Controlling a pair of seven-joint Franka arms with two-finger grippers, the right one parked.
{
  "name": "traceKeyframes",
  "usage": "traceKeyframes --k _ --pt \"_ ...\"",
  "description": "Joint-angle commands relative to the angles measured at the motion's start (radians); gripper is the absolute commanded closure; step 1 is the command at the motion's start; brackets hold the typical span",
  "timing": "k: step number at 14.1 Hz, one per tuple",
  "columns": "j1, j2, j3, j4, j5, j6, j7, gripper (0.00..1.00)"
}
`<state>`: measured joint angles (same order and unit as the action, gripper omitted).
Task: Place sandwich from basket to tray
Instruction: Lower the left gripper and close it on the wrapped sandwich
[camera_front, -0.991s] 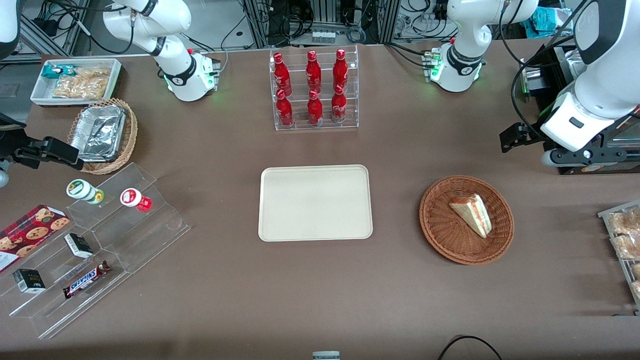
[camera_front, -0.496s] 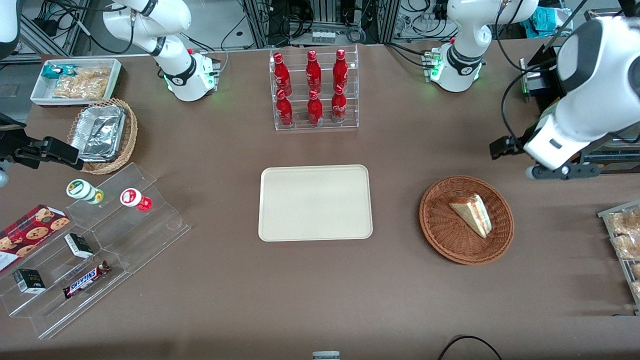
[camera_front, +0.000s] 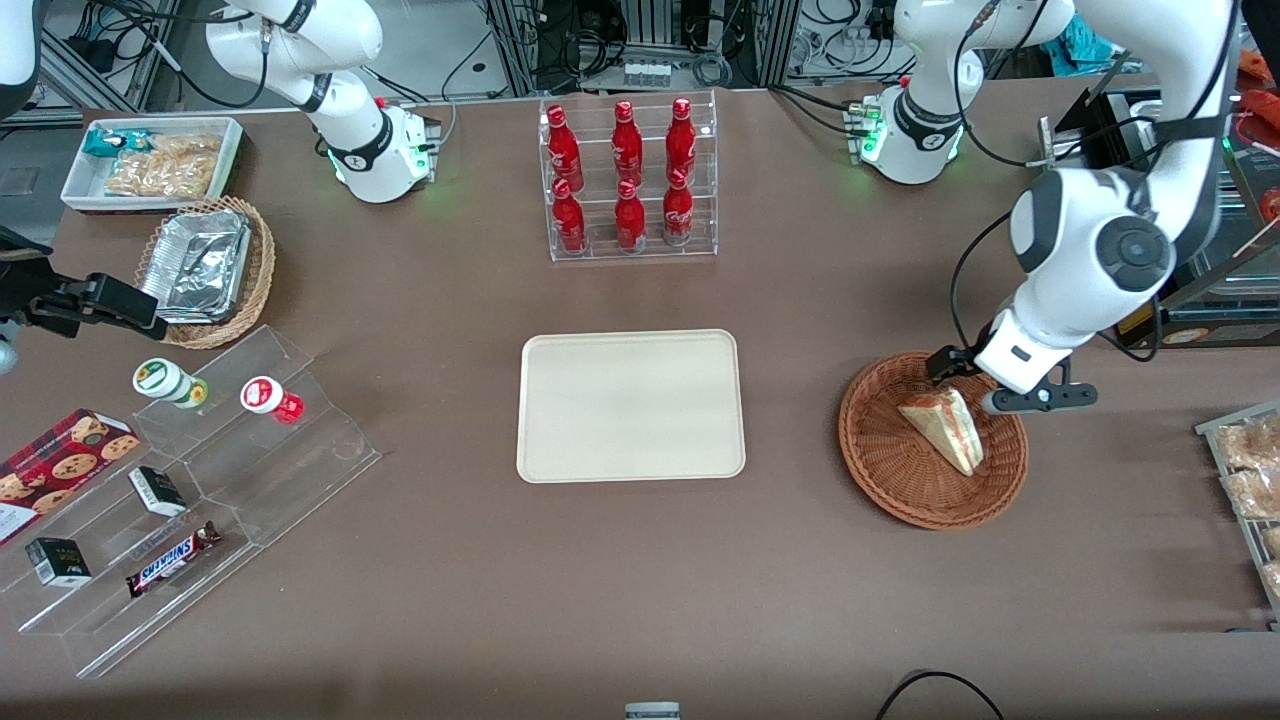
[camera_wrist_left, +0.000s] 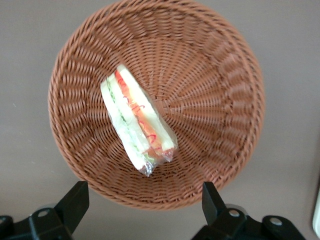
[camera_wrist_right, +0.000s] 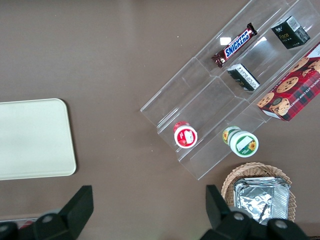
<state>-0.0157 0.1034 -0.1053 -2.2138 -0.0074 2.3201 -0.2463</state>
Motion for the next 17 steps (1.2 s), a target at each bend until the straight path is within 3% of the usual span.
traceKeyframes --k 1,7,11,12,13,14,15,17 --pt "0.002 0.009 -0.002 -0.007 -0.009 0.039 -0.150 0.00" --pt "0.002 0.105 -0.002 -0.004 -0.014 0.175 -0.628 0.00" --pt "0.003 0.171 -0.001 0.009 -0.014 0.209 -0.636 0.00" --pt "0.003 0.185 0.000 0.011 -0.013 0.209 -0.631 0.07" --pt "0.003 0.188 0.000 0.011 -0.011 0.206 -0.631 0.35" --pt "0.003 0.185 0.001 0.010 -0.009 0.202 -0.625 0.70" --pt "0.003 0.174 0.006 0.009 -0.008 0.191 -0.593 0.87" --pt "0.003 0.142 0.007 0.022 -0.009 0.129 -0.535 0.92"
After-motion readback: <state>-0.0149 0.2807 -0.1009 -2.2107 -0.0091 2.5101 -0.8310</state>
